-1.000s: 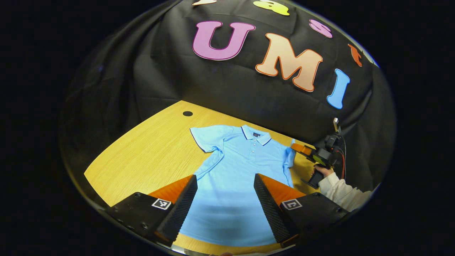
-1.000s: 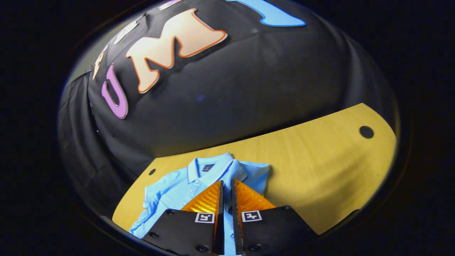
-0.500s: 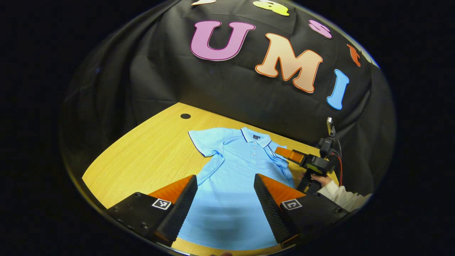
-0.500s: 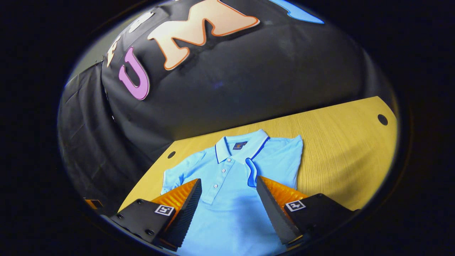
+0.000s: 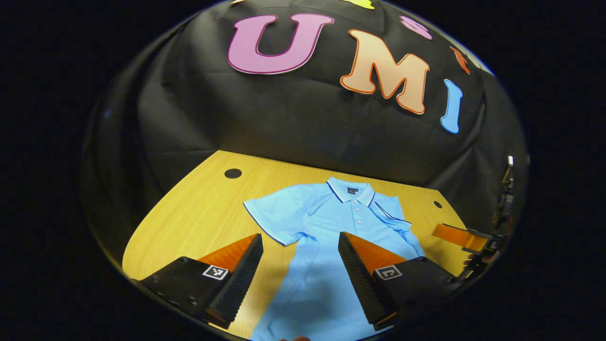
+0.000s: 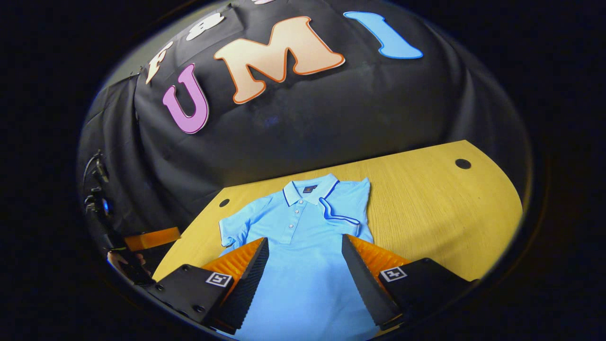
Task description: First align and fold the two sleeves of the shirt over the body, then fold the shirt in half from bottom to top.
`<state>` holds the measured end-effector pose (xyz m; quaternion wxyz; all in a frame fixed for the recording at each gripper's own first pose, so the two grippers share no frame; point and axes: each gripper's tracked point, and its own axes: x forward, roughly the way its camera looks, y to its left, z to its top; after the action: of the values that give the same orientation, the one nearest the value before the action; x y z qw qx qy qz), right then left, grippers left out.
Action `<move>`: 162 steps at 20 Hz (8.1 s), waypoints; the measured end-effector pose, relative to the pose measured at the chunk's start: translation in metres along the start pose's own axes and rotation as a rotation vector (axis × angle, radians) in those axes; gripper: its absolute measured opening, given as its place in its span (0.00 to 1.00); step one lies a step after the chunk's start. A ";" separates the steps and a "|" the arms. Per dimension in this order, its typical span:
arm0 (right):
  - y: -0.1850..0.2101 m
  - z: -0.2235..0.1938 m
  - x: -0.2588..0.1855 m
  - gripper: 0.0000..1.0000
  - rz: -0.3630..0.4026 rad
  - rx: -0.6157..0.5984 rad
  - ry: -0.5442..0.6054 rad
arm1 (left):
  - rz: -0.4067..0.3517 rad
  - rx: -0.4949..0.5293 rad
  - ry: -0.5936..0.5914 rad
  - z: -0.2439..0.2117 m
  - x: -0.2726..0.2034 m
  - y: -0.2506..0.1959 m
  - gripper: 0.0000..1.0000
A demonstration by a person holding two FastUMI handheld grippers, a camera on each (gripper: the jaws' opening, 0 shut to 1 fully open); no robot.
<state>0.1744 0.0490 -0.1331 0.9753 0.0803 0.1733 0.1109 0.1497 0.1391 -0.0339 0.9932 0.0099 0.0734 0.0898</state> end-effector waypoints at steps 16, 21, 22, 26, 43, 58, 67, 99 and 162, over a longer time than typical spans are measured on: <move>-0.036 0.009 -0.115 0.97 -0.356 0.126 -0.104 | 0.035 -0.003 0.162 -0.042 0.141 0.067 0.95; -0.038 0.012 -0.119 0.97 -0.374 0.129 -0.112 | 0.040 0.007 0.178 -0.048 0.144 0.069 0.92; -0.036 0.012 -0.117 0.97 -0.372 0.131 -0.111 | 0.044 0.010 0.177 -0.050 0.145 0.072 0.90; -0.036 0.011 -0.115 0.97 -0.371 0.116 -0.097 | 0.085 0.037 0.174 -0.053 0.149 0.088 0.48; -0.037 0.005 -0.125 0.97 -0.363 0.109 -0.105 | -0.084 0.113 0.019 0.020 0.149 -0.021 0.00; -0.045 -0.049 -0.157 0.97 -0.416 0.081 -0.054 | -0.293 0.155 0.057 -0.002 0.145 -0.160 0.98; -0.039 -0.093 -0.175 0.97 -0.328 0.023 -0.008 | -0.158 0.131 -0.013 -0.017 -0.006 -0.077 0.96; -0.050 -0.256 -0.203 0.93 -0.193 -0.246 0.085 | 0.063 0.156 0.097 -0.252 -0.165 -0.012 0.90; -0.074 0.086 0.110 1.00 -0.310 -0.183 -0.176 | -0.038 0.117 -0.093 0.089 0.154 -0.035 0.98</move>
<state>0.3193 -0.0054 -0.1033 0.9953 -0.0270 0.0868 -0.0328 0.3187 0.1313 0.0307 0.9948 0.0706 0.0324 0.0661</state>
